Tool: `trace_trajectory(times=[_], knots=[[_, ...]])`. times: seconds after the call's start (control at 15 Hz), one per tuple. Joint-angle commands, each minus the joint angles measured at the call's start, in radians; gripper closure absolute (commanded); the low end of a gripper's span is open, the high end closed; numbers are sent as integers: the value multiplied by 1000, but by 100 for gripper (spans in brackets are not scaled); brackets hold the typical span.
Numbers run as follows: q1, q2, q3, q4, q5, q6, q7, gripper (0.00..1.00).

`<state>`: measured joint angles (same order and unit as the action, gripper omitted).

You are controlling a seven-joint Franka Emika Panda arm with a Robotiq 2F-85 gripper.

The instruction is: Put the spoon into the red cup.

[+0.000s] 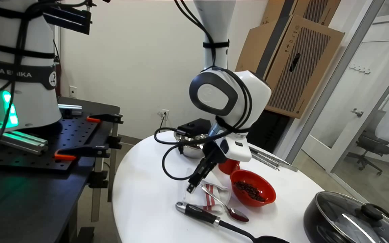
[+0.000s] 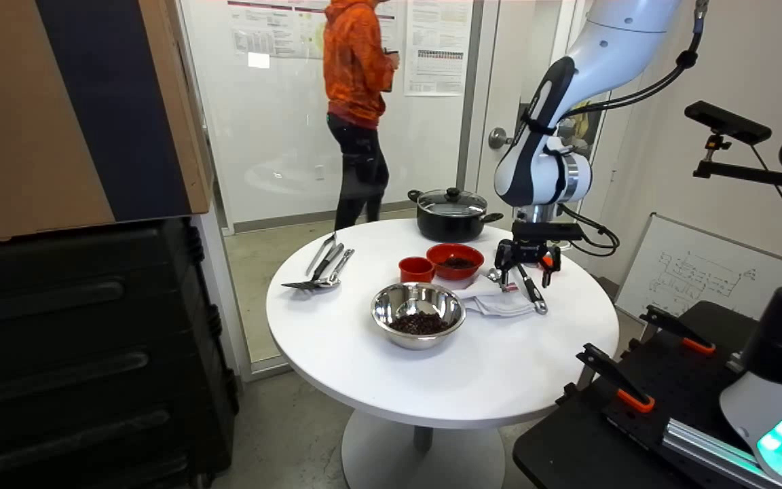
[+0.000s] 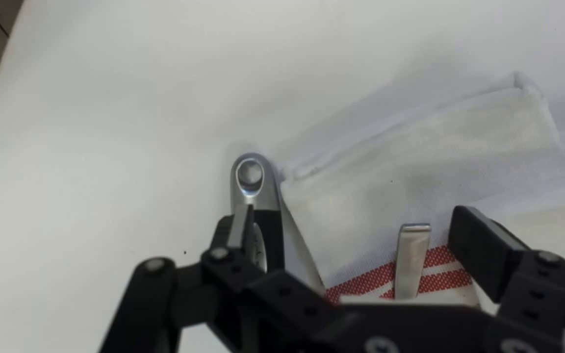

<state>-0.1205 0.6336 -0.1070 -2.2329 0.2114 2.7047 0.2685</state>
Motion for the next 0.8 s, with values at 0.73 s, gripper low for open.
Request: trace_trajectory(times=[0.73], knots=[[9,144,22,130,35,95,23,0]])
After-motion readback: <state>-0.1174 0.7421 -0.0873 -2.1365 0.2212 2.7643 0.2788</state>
